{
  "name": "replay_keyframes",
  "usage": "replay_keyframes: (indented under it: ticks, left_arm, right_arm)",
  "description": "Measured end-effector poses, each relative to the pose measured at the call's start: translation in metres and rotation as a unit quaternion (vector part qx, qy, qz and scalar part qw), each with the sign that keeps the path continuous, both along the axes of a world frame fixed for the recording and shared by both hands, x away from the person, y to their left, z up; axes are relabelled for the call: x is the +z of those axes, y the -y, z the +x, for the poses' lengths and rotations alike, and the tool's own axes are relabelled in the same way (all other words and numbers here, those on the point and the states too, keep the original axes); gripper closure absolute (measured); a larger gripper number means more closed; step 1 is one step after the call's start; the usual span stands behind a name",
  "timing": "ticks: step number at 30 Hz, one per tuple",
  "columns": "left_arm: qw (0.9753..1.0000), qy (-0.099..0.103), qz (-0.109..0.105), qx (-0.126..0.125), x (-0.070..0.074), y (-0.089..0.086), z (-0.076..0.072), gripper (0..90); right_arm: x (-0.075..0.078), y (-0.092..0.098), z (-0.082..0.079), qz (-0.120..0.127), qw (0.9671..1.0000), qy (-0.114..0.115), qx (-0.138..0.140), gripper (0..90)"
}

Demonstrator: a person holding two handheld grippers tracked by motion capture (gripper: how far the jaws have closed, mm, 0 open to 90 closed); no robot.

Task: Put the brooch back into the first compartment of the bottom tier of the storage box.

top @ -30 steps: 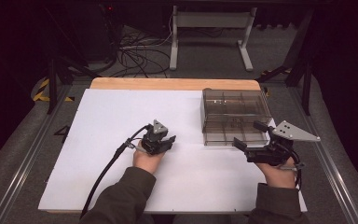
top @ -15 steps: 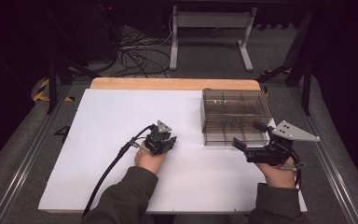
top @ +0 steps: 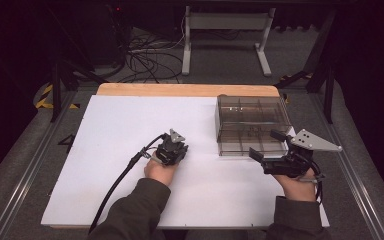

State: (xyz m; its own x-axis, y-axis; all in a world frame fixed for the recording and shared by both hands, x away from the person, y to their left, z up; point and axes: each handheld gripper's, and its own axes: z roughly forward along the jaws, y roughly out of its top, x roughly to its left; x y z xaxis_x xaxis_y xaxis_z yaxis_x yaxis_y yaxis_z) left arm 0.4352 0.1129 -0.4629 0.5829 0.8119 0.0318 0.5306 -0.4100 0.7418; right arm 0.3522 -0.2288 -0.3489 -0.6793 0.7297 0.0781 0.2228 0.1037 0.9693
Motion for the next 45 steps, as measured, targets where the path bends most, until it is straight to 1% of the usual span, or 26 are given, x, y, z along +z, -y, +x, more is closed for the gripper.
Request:
replay_keyframes:
  ticks: [12, 15, 18, 19, 20, 24, 29, 33, 45]
  left_arm:
    - [1.0, 0.003, 0.002, -0.005, 0.0, 0.0, 0.0, 79.6]
    - [0.9999, 0.009, 0.006, -0.007, 0.001, 0.0, -0.001, 79.5]
    - [0.9999, 0.011, 0.006, -0.008, 0.002, -0.001, -0.001, 79.5]
    - [0.9998, 0.014, 0.008, -0.009, 0.003, -0.001, -0.001, 79.5]
    - [0.9999, 0.013, 0.005, -0.01, 0.003, -0.001, -0.002, 79.5]
    - [0.9997, 0.019, 0.003, -0.013, 0.006, -0.001, -0.004, 79.5]
    - [0.9995, 0.024, 0.007, -0.018, 0.009, 0.0, -0.007, 79.5]
    - [0.9993, 0.03, 0.006, -0.021, 0.012, 0.002, -0.009, 79.5]
    - [0.9982, 0.045, 0.007, -0.038, 0.023, 0.01, -0.016, 79.5]
  right_arm:
    - [0.0, 0.0, 0.0, 0.001, 1.0, -0.001, -0.001, 0.7]
    - [0.0, 0.001, 0.001, 0.002, 1.0, -0.001, -0.002, 0.7]
    - [-0.001, 0.001, 0.001, 0.0, 1.0, -0.002, -0.001, 0.7]
    - [-0.001, 0.001, 0.001, 0.0, 1.0, -0.002, -0.001, 0.7]
    - [-0.001, 0.0, 0.001, 0.0, 1.0, -0.002, -0.001, 0.7]
    - [-0.001, 0.001, 0.001, 0.0, 1.0, -0.002, -0.001, 0.7]
    - [0.0, 0.001, 0.001, 0.002, 1.0, -0.001, -0.002, 0.7]
    - [-0.001, 0.001, 0.001, 0.002, 1.0, -0.001, -0.002, 0.7]
    - [0.0, 0.002, 0.001, 0.003, 1.0, 0.002, -0.005, 1.0]
